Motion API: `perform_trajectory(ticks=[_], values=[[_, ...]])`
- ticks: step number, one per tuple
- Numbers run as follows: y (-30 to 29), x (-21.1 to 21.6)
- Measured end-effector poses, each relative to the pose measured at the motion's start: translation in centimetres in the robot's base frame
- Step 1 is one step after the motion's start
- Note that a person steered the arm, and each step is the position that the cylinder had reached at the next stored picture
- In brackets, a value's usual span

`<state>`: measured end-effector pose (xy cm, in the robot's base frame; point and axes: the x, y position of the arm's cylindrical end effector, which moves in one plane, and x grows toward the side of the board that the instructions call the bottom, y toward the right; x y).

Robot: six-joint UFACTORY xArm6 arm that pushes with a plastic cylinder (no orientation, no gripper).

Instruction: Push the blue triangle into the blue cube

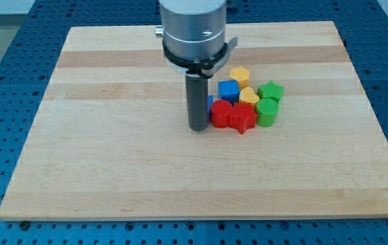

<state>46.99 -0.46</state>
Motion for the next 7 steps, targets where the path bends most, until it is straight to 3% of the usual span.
perform_trajectory(ticks=[1, 3, 7], values=[[0.2, 0.0], [-4.7, 0.0], [-1.9, -2.2]])
